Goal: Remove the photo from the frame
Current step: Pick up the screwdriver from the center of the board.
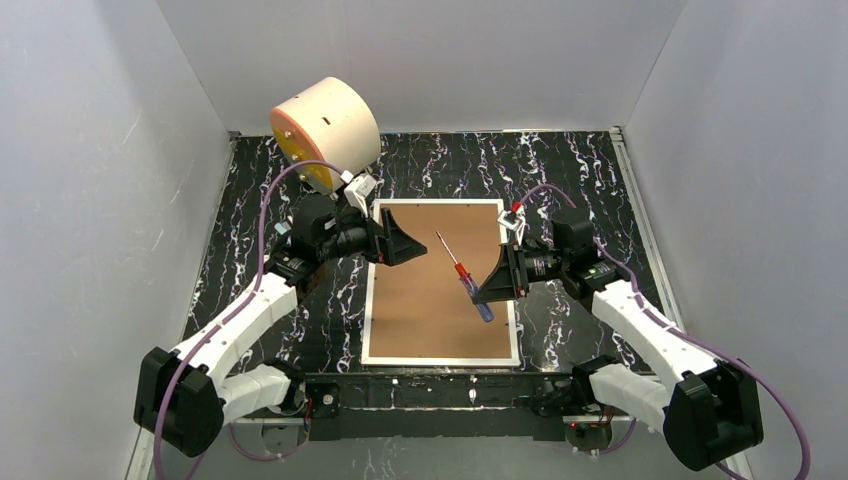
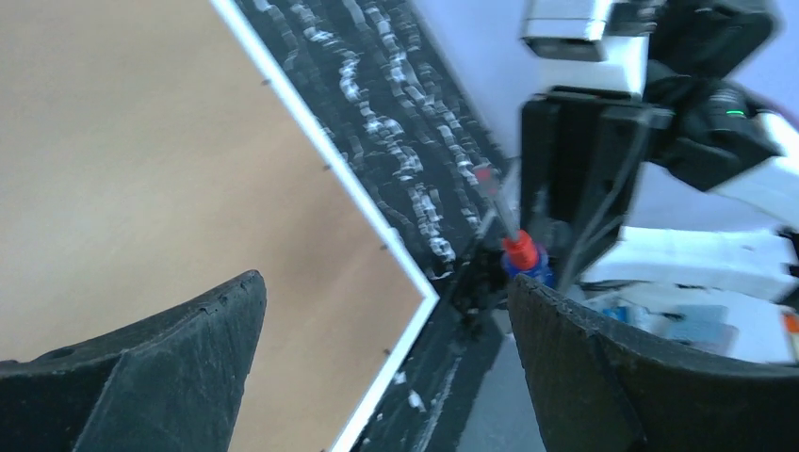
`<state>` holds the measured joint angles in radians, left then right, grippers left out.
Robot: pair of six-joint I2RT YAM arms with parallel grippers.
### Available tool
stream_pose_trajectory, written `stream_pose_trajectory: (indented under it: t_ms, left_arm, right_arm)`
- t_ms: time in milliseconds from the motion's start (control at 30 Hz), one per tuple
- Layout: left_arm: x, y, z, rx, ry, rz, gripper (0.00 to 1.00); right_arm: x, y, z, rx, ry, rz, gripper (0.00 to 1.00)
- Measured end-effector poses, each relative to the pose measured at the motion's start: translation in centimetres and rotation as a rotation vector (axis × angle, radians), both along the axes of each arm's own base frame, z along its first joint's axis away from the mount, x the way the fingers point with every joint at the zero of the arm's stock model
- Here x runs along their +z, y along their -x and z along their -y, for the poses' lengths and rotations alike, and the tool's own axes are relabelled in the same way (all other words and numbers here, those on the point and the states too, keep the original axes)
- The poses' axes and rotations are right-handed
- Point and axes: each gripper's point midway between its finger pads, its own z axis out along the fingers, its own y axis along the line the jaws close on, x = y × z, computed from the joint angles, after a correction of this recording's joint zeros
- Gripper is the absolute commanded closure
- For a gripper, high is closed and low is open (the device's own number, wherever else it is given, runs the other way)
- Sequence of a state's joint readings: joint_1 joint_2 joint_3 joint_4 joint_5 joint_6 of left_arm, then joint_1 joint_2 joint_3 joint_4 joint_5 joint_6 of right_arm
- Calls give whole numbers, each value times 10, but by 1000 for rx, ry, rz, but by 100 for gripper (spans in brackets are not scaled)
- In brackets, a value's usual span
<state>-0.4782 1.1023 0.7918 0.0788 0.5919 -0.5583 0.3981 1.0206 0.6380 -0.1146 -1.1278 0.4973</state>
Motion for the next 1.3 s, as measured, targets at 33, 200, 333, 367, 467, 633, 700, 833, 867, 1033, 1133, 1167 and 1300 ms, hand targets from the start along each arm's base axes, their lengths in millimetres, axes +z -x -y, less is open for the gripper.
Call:
stream_pose_trajectory:
  t_ms: [33,200,333,367,467,633,700,833,867,1033,1133,1167,1300]
  left_arm:
    - [5,2,4,-26,40,6,2]
    - [26,9,19,-135,197,43,2]
    - [39,13,27,-206,270,68,2]
    - [44,13,29,-222,292,83,2]
    - [57,17,31,-265,336,110,4]
    - [72,31,32,-344,379,141,19]
    - [74,36,31,-369,384,144,29]
    - [75,44,32,-410,386,143,47]
    - [75,46,32,-419,386,140,51]
    - [74,53,33,-451,385,136,69]
    - [74,55,33,-462,384,135,61]
    - [74,55,33,-466,384,134,52]
    - [75,59,33,-481,384,132,45]
  right_arm:
    - [3,1,-1,13,-13,-6,99]
    - [15,8,-6,69,-75,-23,99]
    - [14,17,-12,114,-88,-77,99]
    - [14,18,-14,121,-89,-89,99]
    - [14,23,-19,148,-96,-116,99]
    - [19,21,-22,157,-116,-127,99]
    - [21,20,-23,160,-125,-130,99]
    - [24,20,-24,173,-141,-130,99]
    - [24,20,-24,174,-144,-130,99]
    - [25,23,-23,201,-162,-122,99]
    - [27,24,-23,204,-171,-113,99]
    - [26,24,-23,202,-172,-114,99]
    - [23,22,-24,175,-174,-130,99]
